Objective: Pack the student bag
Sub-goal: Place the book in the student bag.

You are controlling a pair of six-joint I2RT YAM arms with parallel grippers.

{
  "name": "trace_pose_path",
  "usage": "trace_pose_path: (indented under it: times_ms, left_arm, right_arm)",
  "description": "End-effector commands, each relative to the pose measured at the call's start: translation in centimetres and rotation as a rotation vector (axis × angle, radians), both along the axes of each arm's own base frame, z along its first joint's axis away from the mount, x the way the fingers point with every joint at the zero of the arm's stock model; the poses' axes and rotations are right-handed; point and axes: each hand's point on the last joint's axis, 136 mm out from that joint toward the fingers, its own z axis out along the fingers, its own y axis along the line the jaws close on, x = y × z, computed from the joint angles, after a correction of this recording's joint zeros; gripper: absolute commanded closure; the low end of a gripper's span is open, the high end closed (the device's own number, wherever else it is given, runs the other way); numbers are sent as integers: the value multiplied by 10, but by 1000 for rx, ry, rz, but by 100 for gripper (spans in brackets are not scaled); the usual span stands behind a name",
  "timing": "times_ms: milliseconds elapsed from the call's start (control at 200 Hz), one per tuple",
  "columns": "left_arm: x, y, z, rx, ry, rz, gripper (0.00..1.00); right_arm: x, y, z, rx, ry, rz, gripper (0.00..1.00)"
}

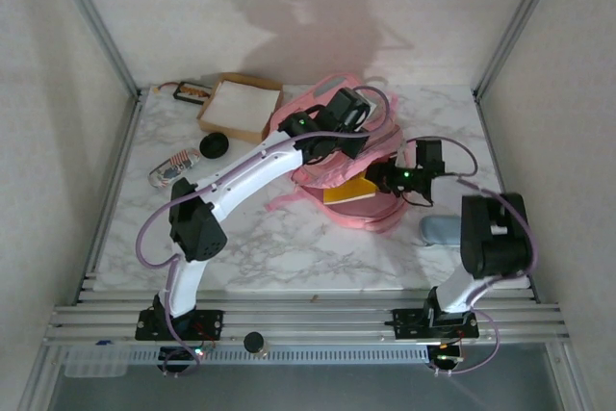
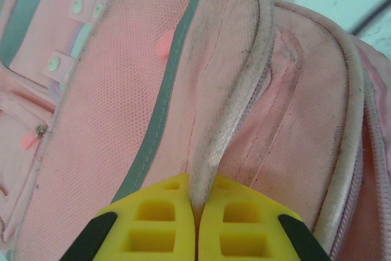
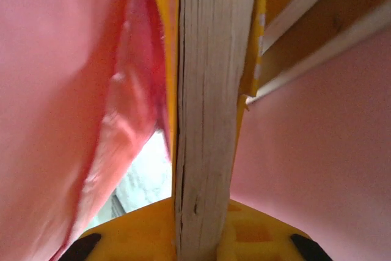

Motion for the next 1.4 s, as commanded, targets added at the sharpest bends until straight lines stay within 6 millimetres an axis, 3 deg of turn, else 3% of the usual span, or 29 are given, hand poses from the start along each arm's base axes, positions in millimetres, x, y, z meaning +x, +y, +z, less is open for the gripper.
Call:
trace_pose_path:
  times_ms: [0,80,165,265,361,446,546,646,756,806,861,1006,1187,1282,1392]
  left_arm:
    - [-9,3,64,-150,-82,15,100]
    - [-8,5,65,-151,-87,22,100]
    - [-6,6,66,-153,-93,30,100]
    - [1,11,69,-178,-91,64,100]
    - [5,13,67,-202,-90,74,100]
    - [8,14,65,-215,-81,95,100]
    - [12,16,64,-222,-81,110,100]
    - [9,11,65,-241,-67,86,100]
    - [6,7,63,-251,-48,69,100]
    - [5,6,60,-254,-35,64,100]
    - [2,3,58,-263,-12,47,100]
    - [-10,-4,52,-292,59,19,100]
    - [-16,-11,38,-330,137,20,100]
    - [-14,-18,40,-368,152,26,100]
    - [-7,-16,35,-368,148,70,100]
  right_arm:
    - [46,-5,3,-99,-139,-9,69]
    - [63,-13,-3,-158,-156,-42,58]
    - [63,-16,-5,-185,-148,-60,42]
    - [41,-24,-5,-214,-119,-107,26]
    - [16,-37,-9,-296,-80,-161,18]
    - [-5,-50,-11,-351,-48,-212,17]
    - [-28,-46,-11,-357,-29,-225,19]
    - [-51,-31,-27,-334,24,-194,30]
    - [-60,-18,-38,-313,31,-200,37]
    - [-53,-11,-38,-306,18,-196,44]
    - [-39,-4,-38,-288,3,-195,58]
    - [14,8,-21,-250,-93,-241,78]
    - [72,23,7,-198,-252,-236,80]
    - [70,28,9,-169,-239,-210,78]
    - [43,1,4,-216,-205,-268,72]
